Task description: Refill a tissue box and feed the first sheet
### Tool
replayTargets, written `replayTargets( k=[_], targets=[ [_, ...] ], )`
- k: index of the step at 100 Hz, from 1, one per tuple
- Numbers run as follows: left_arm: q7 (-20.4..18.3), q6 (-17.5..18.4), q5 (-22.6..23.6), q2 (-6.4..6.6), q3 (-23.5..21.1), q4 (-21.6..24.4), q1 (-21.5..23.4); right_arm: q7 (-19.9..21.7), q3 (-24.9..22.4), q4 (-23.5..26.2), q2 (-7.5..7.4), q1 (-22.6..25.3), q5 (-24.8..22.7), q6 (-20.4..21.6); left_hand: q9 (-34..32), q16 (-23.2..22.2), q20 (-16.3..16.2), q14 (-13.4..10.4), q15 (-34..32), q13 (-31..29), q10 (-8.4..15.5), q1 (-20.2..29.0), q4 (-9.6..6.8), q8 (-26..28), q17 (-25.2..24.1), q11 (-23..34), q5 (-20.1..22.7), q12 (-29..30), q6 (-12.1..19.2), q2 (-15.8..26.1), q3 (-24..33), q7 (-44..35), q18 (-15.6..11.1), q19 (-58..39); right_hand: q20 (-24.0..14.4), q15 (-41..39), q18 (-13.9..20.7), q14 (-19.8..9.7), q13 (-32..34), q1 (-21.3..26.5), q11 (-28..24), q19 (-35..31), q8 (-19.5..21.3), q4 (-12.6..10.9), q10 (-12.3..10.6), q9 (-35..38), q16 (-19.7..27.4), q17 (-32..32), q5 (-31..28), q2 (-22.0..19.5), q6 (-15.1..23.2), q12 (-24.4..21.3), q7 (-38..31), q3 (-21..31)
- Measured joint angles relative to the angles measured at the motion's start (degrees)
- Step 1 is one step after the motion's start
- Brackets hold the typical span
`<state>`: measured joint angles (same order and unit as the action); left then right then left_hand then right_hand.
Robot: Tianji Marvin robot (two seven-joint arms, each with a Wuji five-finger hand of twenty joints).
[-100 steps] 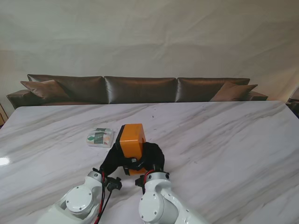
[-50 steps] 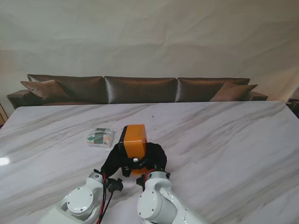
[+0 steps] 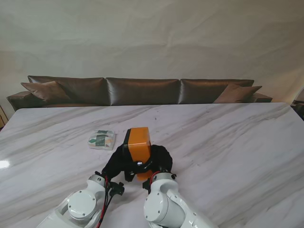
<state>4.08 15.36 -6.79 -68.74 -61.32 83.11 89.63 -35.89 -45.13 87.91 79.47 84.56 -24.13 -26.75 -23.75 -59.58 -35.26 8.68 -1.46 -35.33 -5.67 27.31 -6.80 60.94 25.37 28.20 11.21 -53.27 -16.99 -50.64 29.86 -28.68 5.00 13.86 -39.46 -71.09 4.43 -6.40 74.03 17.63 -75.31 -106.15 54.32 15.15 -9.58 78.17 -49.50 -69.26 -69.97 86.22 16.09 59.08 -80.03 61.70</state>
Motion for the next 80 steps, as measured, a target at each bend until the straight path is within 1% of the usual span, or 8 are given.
replayTargets(
  k=[11, 17, 18, 19, 20, 23, 58, 80],
  targets=[
    [-0.5, -1.1, 1.1, 0.08, -0.2, 0.7, 0.2, 0.9, -0.2, 0.9, -0.74, 0.2, -1.4, -0.9, 0.0, -0.6, 0.0, -0.2, -0.1, -0.5, 0.0, 0.0, 0.00, 0.0, 0.0, -0.3, 0.1, 1.6, 0.0, 0.0, 0.2, 0.0, 0.0, 0.0, 0.0, 0.5, 0.0, 0.0, -0.1, 0.2, 0.0, 0.0, 0.0, -0.4, 0.0, 0.0, 0.3, 0.0, 0.0, -0.2, 0.0, 0.0, 0.0, 0.0],
    [-0.8, -1.7, 1.9, 0.16, -0.4, 1.1, 0.2, 1.2, -0.7, 1.3, -0.94, 0.5, -1.3, -1.3, -3.6, -2.2, 0.0, 0.1, -0.2, -2.8, 0.0, 0.0, -0.10, 0.0, 0.1, -7.8, 2.2, 2.0, 0.5, 0.0, 3.3, 0.0, 0.0, 0.0, 0.0, 0.3, 0.0, 0.0, -0.2, 1.0, -0.1, 0.0, 0.0, -0.6, 0.0, 0.0, -0.1, 0.1, 0.0, -0.6, 0.0, 0.0, 0.0, 0.2],
    [-0.8, -1.7, 2.1, 0.19, -0.4, 1.2, 0.2, 1.2, -0.8, 1.4, -0.97, 0.6, -1.3, -1.5, -3.9, -2.2, 0.0, 0.1, -0.2, -2.8, 0.0, -0.1, -0.25, 0.0, 0.1, -7.8, 2.5, 1.9, 0.6, -0.7, 5.5, 0.0, 0.1, 0.0, 0.0, -2.4, 0.0, 0.6, -0.2, 2.8, -0.6, 0.0, -0.2, -0.6, 0.4, 0.0, -0.1, 0.1, 0.0, -1.0, -0.3, 0.0, -0.2, 0.4],
    [-0.9, -1.8, 2.2, 0.22, -0.5, 1.3, 0.2, 1.2, -0.9, 1.4, -1.00, 0.6, -1.3, -1.6, -6.7, -2.3, 0.0, 0.3, -2.2, -4.4, 0.0, -1.1, -0.61, 0.0, 0.1, -4.1, 4.7, -1.0, 1.2, -2.2, 16.1, 0.0, 0.1, 0.0, 0.0, -2.7, -0.3, 1.1, -0.7, 5.1, -0.8, 0.0, -0.3, -2.0, 0.6, 0.0, -0.2, 0.1, 0.0, -2.4, -0.4, 0.0, -0.3, 5.6],
    [-1.0, -1.8, 2.3, 0.26, -0.5, 1.4, 0.2, 1.3, -1.1, 1.4, -1.03, 0.7, -1.3, -1.8, -7.1, -2.4, 0.1, 0.3, -2.4, -4.7, 0.0, -1.6, -1.36, 0.0, 0.1, -3.8, 5.1, -1.7, 1.6, -3.1, 18.5, -0.1, 0.1, 0.0, 0.0, -2.6, -0.5, 1.5, -1.0, 6.1, -0.8, 0.0, -0.4, -2.1, 1.0, 0.0, -0.6, 0.3, 0.0, -4.1, -0.9, 0.0, -0.3, 9.3],
    [-1.4, -1.9, 2.8, 0.48, -0.5, 1.9, 0.3, 1.3, -1.7, 1.4, -1.15, 0.7, -1.3, -2.6, -8.5, -2.7, 0.1, 0.3, -2.7, -5.3, 0.2, -1.8, -1.92, 0.0, 0.1, -3.7, 6.5, -2.4, 3.1, -7.0, 25.5, -1.2, 0.1, 0.0, -0.1, -3.4, -1.1, 1.8, -0.9, 6.9, -1.1, -0.7, -0.4, -2.1, 1.4, 0.0, -0.9, 0.3, 0.0, -5.5, -1.4, 0.0, -0.4, 11.5],
    [-2.7, -5.8, 11.3, 1.67, -1.1, 3.7, 0.7, 2.6, -5.4, 3.2, -2.97, 2.1, 0.0, -4.2, -9.8, -3.0, 0.1, 0.3, -2.7, -5.9, 0.5, -1.8, -1.92, 0.0, 0.3, -3.7, 7.5, -2.4, 4.7, -9.3, 26.2, -1.3, 0.1, 0.0, -0.4, -3.5, -1.5, 2.1, -0.9, 7.0, -1.1, -0.9, -0.4, -2.0, 1.7, 0.0, -0.9, 0.3, 0.0, -5.9, -1.6, 0.0, -0.4, 13.5],
    [-2.1, -11.2, 27.4, 2.93, -0.5, 4.4, -0.8, 2.7, -7.1, 5.9, -3.28, 4.3, -0.8, -5.5, -9.8, -3.0, 0.1, 0.3, -2.7, -5.9, 0.5, -1.8, -1.93, 0.0, 0.6, -3.7, 7.5, -2.4, 4.9, -9.3, 26.4, -1.3, 0.1, 0.0, -0.4, -3.5, -1.5, 2.2, -0.9, 7.0, -1.1, -1.0, -0.3, -2.0, 1.7, 0.0, -0.9, 0.3, 0.0, -6.3, -1.6, -0.1, -0.4, 13.6]
  ],
)
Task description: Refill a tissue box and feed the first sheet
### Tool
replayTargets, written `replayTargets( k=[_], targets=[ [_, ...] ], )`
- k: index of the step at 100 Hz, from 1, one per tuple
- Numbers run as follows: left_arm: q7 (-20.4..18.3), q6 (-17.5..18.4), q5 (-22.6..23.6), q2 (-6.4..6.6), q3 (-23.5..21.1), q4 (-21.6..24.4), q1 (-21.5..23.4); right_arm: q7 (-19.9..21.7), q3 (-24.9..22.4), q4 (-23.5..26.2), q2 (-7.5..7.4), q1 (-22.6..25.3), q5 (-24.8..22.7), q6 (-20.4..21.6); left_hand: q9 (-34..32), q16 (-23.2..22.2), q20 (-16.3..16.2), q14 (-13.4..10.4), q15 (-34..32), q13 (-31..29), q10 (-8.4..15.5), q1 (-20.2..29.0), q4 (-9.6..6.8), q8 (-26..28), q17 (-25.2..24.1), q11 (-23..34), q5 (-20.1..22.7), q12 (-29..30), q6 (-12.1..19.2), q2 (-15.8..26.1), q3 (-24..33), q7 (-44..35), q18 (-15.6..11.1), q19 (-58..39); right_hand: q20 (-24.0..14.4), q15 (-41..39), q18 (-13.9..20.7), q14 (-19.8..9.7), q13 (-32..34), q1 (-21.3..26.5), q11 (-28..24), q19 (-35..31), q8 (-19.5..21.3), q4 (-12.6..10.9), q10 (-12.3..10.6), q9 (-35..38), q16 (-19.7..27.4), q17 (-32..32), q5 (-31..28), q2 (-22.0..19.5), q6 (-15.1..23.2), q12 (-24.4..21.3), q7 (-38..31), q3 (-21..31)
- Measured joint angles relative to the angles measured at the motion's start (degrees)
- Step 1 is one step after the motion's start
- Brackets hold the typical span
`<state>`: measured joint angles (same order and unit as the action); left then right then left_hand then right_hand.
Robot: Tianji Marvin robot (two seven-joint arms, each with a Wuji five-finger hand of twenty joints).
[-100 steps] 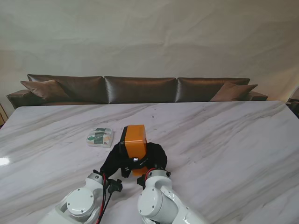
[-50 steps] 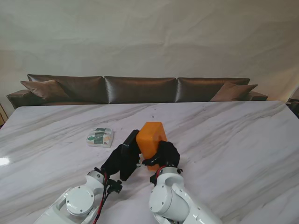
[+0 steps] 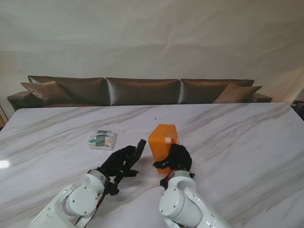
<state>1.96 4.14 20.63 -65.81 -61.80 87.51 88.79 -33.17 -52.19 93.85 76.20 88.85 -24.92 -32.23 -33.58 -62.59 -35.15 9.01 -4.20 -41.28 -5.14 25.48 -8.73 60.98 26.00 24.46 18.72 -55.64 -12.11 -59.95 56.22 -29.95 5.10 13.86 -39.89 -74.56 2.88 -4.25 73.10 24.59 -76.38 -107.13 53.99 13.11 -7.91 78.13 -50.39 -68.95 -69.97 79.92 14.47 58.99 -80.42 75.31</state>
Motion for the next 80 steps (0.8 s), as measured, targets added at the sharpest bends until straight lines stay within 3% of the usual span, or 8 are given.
replayTargets(
  k=[15, 35, 39, 49, 62, 80],
  targets=[
    [-0.6, -1.4, 7.7, 1.54, 3.7, -1.3, -3.8, -0.3, -0.9, 1.0, -0.17, 1.2, 0.0, -0.1, 0.0, 0.0, 0.0, 0.0, 0.0, 0.0, 0.0, 0.0, 0.00, 0.0, 0.1, 0.0, 0.0, 0.0, 0.2, 0.0, 0.1, 0.0, 0.0, 0.0, 0.0, 0.0, 0.0, 0.0, 0.0, 0.0, 0.0, 0.0, 0.2, 0.0, 0.0, 0.0, 0.0, 0.0, 0.0, 0.0, 0.0, 0.0, 0.0, 0.0],
    [-0.8, -3.2, 15.8, 2.21, 9.1, -5.4, -9.2, -0.9, -2.0, 1.9, -0.30, 2.7, -0.4, -0.1, -0.1, 0.0, 0.0, 0.0, 0.0, 0.0, 0.0, 0.0, 0.11, 0.0, 0.1, 0.0, 0.0, 0.0, 0.5, 0.0, 0.2, 0.0, 0.0, 0.0, 0.0, 0.0, 0.0, 0.1, 0.0, 0.0, 0.0, 0.0, 0.3, 0.0, 0.0, 0.0, 0.2, 0.1, 0.0, -0.9, 0.0, 0.0, 0.0, 0.1],
    [-0.7, -3.5, 16.3, 2.27, 10.1, -6.2, -10.2, -1.1, -2.2, 2.1, -0.32, 3.0, -0.5, -0.1, -0.1, 0.0, 0.0, 0.0, 0.0, 0.0, 0.0, 0.0, 1.33, 0.0, 0.1, 0.0, 0.0, 0.0, 0.5, 0.0, 0.2, 0.0, 0.0, 0.0, 0.0, 0.0, 0.0, 0.1, 0.0, 0.0, 0.0, 0.0, 0.3, 0.0, 0.0, 0.0, 0.2, 0.1, 0.0, -0.9, 0.0, 0.0, 0.0, 0.1],
    [-0.1, -4.3, 16.3, 2.24, 12.3, -8.4, -12.3, -1.6, -2.7, 2.7, -0.38, 3.9, -0.6, -0.1, -0.1, 0.0, 0.0, 0.0, 0.0, 0.0, 0.0, 0.0, 1.37, 0.0, 0.2, 0.0, 0.0, 0.0, 0.5, 0.0, 0.2, 0.0, 0.0, 0.0, 0.6, 0.0, 0.0, 0.1, 0.0, 0.0, 0.0, 0.0, 0.5, 0.0, 0.0, 0.0, 0.2, 0.1, 0.0, -0.9, 0.0, 0.0, 0.0, 0.1],
    [0.6, -4.9, 15.9, 1.87, 14.0, -11.2, -14.4, -2.0, -3.1, 3.3, -0.49, 4.7, -0.8, -0.1, -0.2, 0.0, 0.0, 0.0, 0.0, 0.0, 0.3, 0.0, 2.73, 0.0, 0.4, 0.0, 0.0, 0.0, 1.1, -0.1, 0.2, 0.0, 0.0, 0.0, 0.6, 0.0, 0.0, 0.1, 0.0, 0.0, 0.0, 0.0, 0.6, 0.0, 0.0, 0.0, 0.2, 0.1, 0.0, -0.9, 0.0, 0.0, 0.0, 0.1],
    [0.7, -6.0, 15.4, 1.50, 14.8, -12.1, -15.5, -2.2, -3.6, 3.5, -0.61, 5.3, -0.9, 0.0, -0.2, 0.0, 0.0, 0.0, 0.0, 0.0, 0.4, 0.0, 2.74, 0.0, 0.4, 0.0, 0.0, 0.0, 1.2, -0.1, 0.3, 0.0, 0.0, 0.0, 0.6, 0.0, -0.1, 0.1, 0.0, 0.0, 0.0, 0.0, 0.6, 0.0, 0.0, 0.0, 0.2, 0.1, 0.0, -0.9, 0.0, 0.0, 0.0, 0.1]
  ],
)
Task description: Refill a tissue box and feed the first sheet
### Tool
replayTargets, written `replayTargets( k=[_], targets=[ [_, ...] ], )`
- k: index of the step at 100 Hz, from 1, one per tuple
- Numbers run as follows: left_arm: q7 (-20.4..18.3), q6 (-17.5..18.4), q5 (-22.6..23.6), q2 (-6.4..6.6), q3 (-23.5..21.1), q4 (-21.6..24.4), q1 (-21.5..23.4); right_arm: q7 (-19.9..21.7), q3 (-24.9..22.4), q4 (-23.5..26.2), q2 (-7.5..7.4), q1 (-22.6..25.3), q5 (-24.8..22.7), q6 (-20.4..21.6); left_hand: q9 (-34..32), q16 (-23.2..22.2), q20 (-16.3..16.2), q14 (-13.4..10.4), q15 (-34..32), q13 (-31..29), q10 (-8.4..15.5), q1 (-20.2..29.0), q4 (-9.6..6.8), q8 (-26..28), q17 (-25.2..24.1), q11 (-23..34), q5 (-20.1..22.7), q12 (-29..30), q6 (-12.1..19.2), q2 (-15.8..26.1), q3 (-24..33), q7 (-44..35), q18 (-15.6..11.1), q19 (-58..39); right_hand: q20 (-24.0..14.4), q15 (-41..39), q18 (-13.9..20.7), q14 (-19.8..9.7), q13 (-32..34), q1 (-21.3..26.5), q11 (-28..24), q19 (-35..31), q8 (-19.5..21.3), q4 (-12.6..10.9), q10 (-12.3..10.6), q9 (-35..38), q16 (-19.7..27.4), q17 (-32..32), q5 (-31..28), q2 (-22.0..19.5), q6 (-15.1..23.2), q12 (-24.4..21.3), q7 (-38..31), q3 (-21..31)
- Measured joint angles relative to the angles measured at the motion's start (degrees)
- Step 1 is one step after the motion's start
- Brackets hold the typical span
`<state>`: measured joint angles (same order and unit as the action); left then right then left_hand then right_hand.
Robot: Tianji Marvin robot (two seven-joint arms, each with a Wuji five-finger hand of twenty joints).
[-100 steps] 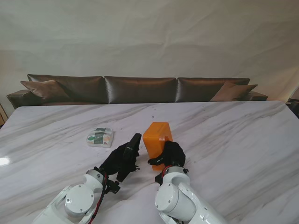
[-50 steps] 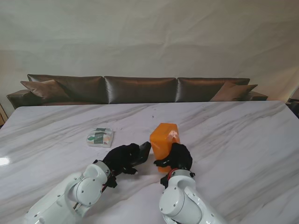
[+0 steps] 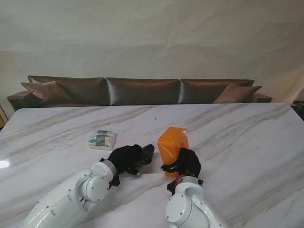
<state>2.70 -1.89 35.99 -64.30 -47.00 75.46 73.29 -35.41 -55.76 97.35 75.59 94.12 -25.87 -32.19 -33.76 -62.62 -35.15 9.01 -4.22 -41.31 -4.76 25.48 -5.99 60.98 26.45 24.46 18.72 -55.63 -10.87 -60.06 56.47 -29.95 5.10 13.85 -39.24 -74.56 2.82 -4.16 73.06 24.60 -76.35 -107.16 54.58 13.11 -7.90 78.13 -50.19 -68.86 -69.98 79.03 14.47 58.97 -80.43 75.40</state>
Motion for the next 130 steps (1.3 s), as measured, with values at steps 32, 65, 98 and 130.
replayTargets(
  k=[32, 65, 98, 130],
  targets=[
    [-6.6, 1.4, 1.8, 1.55, -4.1, 6.1, 4.6, -0.3, -0.5, 0.2, -0.07, 0.7, 0.1, 0.3, -0.4, 0.0, -1.8, 0.0, -0.2, 0.0, 0.1, 0.0, 1.43, -1.4, 0.5, 0.0, 0.0, 0.7, 0.7, 0.0, 0.4, -0.2, 0.0, 0.0, 0.7, 0.0, 0.0, 0.0, 0.0, 0.0, 0.0, 0.0, 0.0, 0.0, 0.0, 0.0, 0.0, 0.0, 0.0, 0.0, 0.0, 0.0, 0.0, 0.1],
    [-7.0, 1.7, 1.9, 2.30, -4.7, 8.2, 6.7, -0.7, -0.3, -0.1, -0.04, 0.6, 0.5, 0.8, -0.4, 0.0, -6.4, 0.0, -0.2, 0.2, 0.2, 0.0, 3.60, -5.8, 0.4, 0.0, -2.5, 1.9, 1.8, 0.0, 0.3, -4.2, 0.0, 0.0, 0.7, 0.0, 0.0, 0.0, 0.0, 0.0, 0.1, 0.0, 0.1, 0.0, 0.0, 0.0, 0.0, 0.0, 0.0, 0.0, 0.0, 0.0, 0.0, 0.1],
    [-9.1, 1.4, 1.4, 2.65, -4.1, 9.6, 7.7, -0.5, -0.7, 0.2, -0.15, 0.9, 0.2, 0.7, 8.7, 0.5, -6.2, -2.2, -18.7, 12.3, 4.5, -4.0, 8.40, -9.4, -6.3, 13.3, -12.9, 3.5, 5.4, 3.1, -4.8, -15.7, -0.1, 0.0, 0.7, 0.0, 0.0, 0.0, 0.0, 0.0, 0.1, 0.0, 0.3, 0.0, 0.0, 0.0, 0.1, 0.0, 0.0, 0.0, 0.0, 0.0, 0.0, 0.1],
    [-15.0, 0.7, 0.8, 3.74, -4.4, 12.6, 8.7, -0.3, -1.1, 0.5, -0.33, 1.1, 0.1, 0.8, 14.8, 2.8, -6.3, -2.7, -34.6, 21.8, 6.5, -8.4, 12.51, -17.0, -15.6, 21.8, -13.9, 7.2, 7.1, 5.6, -8.0, -17.3, 2.4, -0.1, 0.7, 0.0, 0.0, 0.0, 0.0, 0.0, 0.1, 0.0, 0.3, 0.0, 0.0, 0.0, 0.1, 0.1, 0.0, 0.0, 0.0, 0.0, 0.0, 0.2]
  ],
)
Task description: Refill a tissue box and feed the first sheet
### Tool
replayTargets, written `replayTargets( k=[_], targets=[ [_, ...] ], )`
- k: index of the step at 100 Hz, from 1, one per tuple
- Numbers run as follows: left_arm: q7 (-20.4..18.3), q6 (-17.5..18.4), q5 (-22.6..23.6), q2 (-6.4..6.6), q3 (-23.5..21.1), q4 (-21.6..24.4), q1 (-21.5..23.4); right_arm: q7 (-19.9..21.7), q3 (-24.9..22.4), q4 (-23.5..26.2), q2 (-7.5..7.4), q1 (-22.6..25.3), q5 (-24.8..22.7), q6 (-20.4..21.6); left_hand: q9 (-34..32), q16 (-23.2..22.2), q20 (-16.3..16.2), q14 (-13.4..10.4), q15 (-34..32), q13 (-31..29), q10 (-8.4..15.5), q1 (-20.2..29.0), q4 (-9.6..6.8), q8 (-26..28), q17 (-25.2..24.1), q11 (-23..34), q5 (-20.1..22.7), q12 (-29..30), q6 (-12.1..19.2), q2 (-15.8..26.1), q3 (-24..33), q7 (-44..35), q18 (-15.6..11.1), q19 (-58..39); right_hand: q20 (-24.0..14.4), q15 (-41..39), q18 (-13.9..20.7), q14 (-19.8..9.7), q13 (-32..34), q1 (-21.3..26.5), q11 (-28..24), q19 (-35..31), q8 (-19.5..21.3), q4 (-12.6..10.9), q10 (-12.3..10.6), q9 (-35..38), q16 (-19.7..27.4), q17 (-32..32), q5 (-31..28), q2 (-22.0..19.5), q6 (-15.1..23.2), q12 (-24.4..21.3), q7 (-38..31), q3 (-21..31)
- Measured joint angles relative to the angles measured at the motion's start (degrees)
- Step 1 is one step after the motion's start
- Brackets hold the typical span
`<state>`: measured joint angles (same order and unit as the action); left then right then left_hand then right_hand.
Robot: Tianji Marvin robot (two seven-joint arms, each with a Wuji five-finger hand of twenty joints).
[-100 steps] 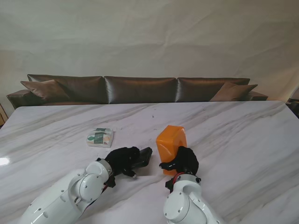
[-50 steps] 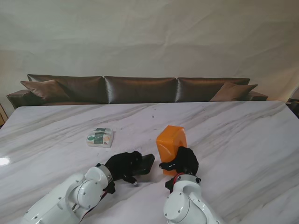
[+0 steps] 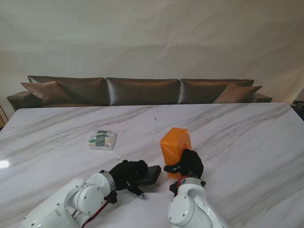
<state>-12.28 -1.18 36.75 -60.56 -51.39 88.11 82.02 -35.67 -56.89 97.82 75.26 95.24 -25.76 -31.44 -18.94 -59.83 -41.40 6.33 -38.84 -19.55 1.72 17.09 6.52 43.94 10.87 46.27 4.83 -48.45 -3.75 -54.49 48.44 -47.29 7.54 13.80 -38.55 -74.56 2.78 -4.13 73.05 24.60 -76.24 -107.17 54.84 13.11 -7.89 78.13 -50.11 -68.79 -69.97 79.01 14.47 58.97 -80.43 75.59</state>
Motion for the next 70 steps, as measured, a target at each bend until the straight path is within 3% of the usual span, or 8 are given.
replayTargets(
  k=[28, 42, 46, 54, 57, 62, 67, 70],
  targets=[
    [-1.7, -1.0, 0.7, 0.52, -1.2, 2.6, 2.2, 0.1, -0.3, 0.3, -0.08, 0.1, -0.3, 0.0, 2.4, 1.1, 0.0, -0.7, -1.3, 1.7, 0.9, -1.2, 0.93, -2.1, -2.6, 1.2, 0.0, 1.2, 0.0, 1.2, -0.3, 1.7, 0.4, 0.0, 0.0, 0.0, 0.0, 0.0, 0.0, 0.0, 0.0, 0.0, 0.0, 0.0, 0.0, 0.0, 0.0, 0.0, 0.0, 0.0, 0.0, 0.0, 0.0, 0.2],
    [-2.3, -1.6, 2.2, 0.82, -1.4, 3.7, 3.1, 0.1, -0.3, 0.5, -0.11, 0.3, -0.3, 0.0, 6.6, 1.8, 0.0, -1.4, -1.8, 5.1, 2.3, -1.7, 1.46, -4.9, -5.7, 0.4, 0.5, 5.5, 0.5, 4.2, -0.3, 11.7, 1.9, 0.0, 0.0, 0.0, 0.0, 0.0, 0.0, 0.0, 0.0, 0.0, 0.0, 0.0, 0.0, 0.0, 0.0, 0.0, 0.0, 0.0, 0.0, 0.0, 0.0, 0.2],
    [-2.3, -1.9, 3.1, 0.87, -1.3, 4.0, 3.2, 0.0, -0.3, 0.5, -0.11, 0.3, -0.3, 0.0, 6.6, 2.4, 0.0, -1.6, -2.5, 6.5, 2.4, -1.7, 1.48, -2.6, -7.1, -2.6, 0.5, 7.2, 0.8, 4.9, -0.3, 16.3, 2.6, 0.0, 0.0, 0.0, 0.0, 0.0, 0.0, 0.0, 0.0, 0.0, 0.0, 0.0, 0.0, 0.0, 0.0, 0.0, 0.0, 0.0, 0.0, 0.0, 0.0, 0.2],
    [-2.0, -2.6, 3.7, 0.90, -0.9, 4.2, 3.3, -0.1, -0.3, 0.5, -0.12, 0.4, -0.3, 0.0, 6.6, 3.0, 1.1, -1.6, -2.7, 7.9, 2.4, -2.3, 2.13, 14.8, -8.8, -11.6, 1.3, 10.0, 1.4, 6.1, -0.2, 28.5, 3.8, 0.0, 0.0, 0.0, 0.0, 0.0, 0.0, 0.0, 0.0, 0.0, 0.0, 0.0, 0.0, 0.0, 0.0, 0.0, 0.0, 0.0, 0.0, 0.0, 0.0, 0.2],
    [-1.5, -2.9, 3.8, 0.90, -0.7, 4.2, 3.3, -0.1, -0.3, 0.5, -0.12, 0.4, -0.3, 0.0, 6.6, 5.9, 1.7, -1.6, -1.7, 9.1, 2.4, -2.1, 2.14, 19.1, -9.3, -14.8, 1.0, 10.8, 1.4, 6.2, -0.2, 32.4, 4.4, 0.0, 0.0, 0.0, 0.0, 0.0, 0.0, 0.0, 0.0, 0.0, 0.0, 0.0, 0.0, 0.0, 0.0, 0.0, 0.0, 0.0, 0.0, 0.0, 0.0, 0.2],
    [-0.1, -3.4, 4.2, 0.88, -0.3, 4.0, 3.3, -0.1, -0.3, 0.5, -0.12, 0.5, -0.3, 0.1, 6.6, 12.5, 2.5, -1.6, 3.2, 11.0, 2.2, -2.0, 2.15, 21.6, -10.1, -20.6, 1.0, 11.9, 1.4, 7.6, 0.8, 35.4, 5.3, 0.0, 0.0, 0.0, 0.0, 0.0, 0.0, 0.0, 0.0, 0.0, 0.0, 0.0, 0.0, 0.0, 0.0, 0.0, 0.0, 0.0, 0.0, 0.0, 0.0, 0.2],
    [0.9, -3.9, 4.7, 0.83, 0.1, 3.7, 3.2, -0.1, -0.3, 0.5, -0.13, 0.6, -0.3, 0.2, 6.6, 16.3, 3.3, -1.9, 7.3, 12.1, 1.7, -2.3, 2.83, 21.5, -10.7, -25.7, 1.0, 11.9, 1.4, 7.6, 1.1, 37.2, 6.0, 0.0, 0.0, 0.0, 0.0, 0.0, 0.0, 0.0, 0.0, 0.0, 0.0, 0.0, 0.0, 0.0, 0.0, 0.0, 0.0, 0.0, 0.0, 0.0, 0.0, 0.2],
    [1.4, -4.1, 5.1, 0.77, 0.3, 3.4, 3.2, -0.1, -0.4, 0.5, -0.14, 0.6, -0.3, 0.3, 6.7, 21.3, 4.2, -1.1, 11.3, 13.2, 1.6, -2.5, 2.85, 19.6, -11.3, -29.2, 1.0, 12.0, 1.4, 7.9, 1.4, 38.5, 6.5, 0.0, 0.0, 0.0, 0.0, 0.0, 0.0, 0.0, 0.0, 0.0, 0.0, 0.0, 0.0, 0.0, 0.0, 0.0, 0.0, 0.0, 0.0, 0.0, 0.0, 0.2]
  ],
)
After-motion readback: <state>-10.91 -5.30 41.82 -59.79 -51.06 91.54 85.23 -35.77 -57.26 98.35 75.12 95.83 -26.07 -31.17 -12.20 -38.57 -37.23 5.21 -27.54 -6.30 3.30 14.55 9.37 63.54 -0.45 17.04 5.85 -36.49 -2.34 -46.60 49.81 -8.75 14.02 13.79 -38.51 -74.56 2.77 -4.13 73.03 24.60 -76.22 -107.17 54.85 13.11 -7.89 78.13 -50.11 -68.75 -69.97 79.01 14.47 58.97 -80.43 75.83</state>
